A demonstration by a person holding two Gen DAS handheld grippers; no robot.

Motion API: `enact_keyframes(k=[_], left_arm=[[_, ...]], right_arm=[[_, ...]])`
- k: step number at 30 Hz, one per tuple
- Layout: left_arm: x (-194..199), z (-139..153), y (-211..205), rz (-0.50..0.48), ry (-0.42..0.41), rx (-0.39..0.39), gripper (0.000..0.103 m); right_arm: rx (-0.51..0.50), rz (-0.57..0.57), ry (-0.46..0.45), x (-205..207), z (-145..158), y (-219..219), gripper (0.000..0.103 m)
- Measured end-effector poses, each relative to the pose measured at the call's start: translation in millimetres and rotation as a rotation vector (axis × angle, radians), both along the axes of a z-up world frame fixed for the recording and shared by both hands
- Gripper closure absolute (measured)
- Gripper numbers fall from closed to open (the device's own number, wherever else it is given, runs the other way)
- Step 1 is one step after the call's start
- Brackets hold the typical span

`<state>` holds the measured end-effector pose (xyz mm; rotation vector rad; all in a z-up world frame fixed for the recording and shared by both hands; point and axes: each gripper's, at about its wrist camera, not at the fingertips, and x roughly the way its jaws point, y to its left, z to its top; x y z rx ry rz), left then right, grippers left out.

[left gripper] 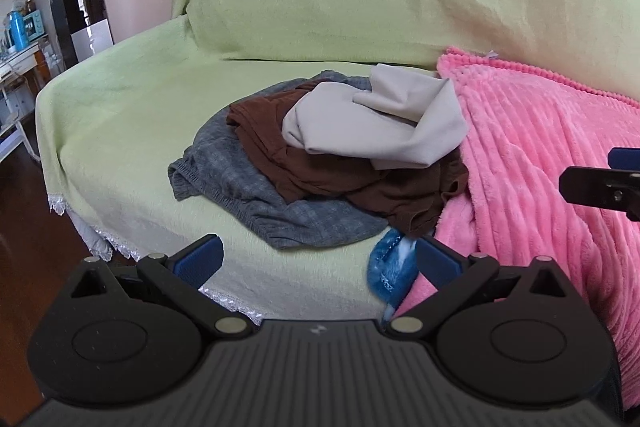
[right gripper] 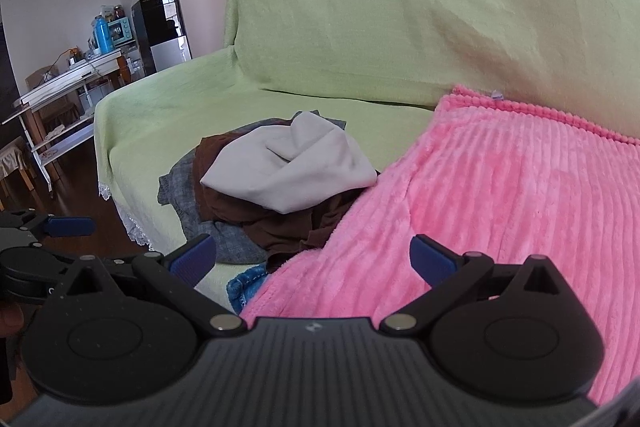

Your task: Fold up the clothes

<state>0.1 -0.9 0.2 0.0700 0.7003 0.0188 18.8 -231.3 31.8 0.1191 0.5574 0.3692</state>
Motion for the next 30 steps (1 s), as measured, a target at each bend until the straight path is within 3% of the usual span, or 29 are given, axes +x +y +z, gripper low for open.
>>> enact_keyframes(k=[4, 10, 30], left_arm=[[0.3, 2.2, -7.1, -0.015, -0.005, 0.036, 0.001], [-3.1, -5.8, -9.3, -0.004, -0.019, 0.015, 0.001], [0.6, 6.6, -15.8, -0.008, -0.024, 0.017, 0.001]], right_arm=[[-0.02, 0.003, -0.003, 0.0, 1.3, 0.3, 0.001], [-0.007, 0.002, 0.002, 1.8, -4.4, -4.7, 0.001], [-0.012, -0.003, 0.006, 2.7, -0.3, -7.6, 0.001]])
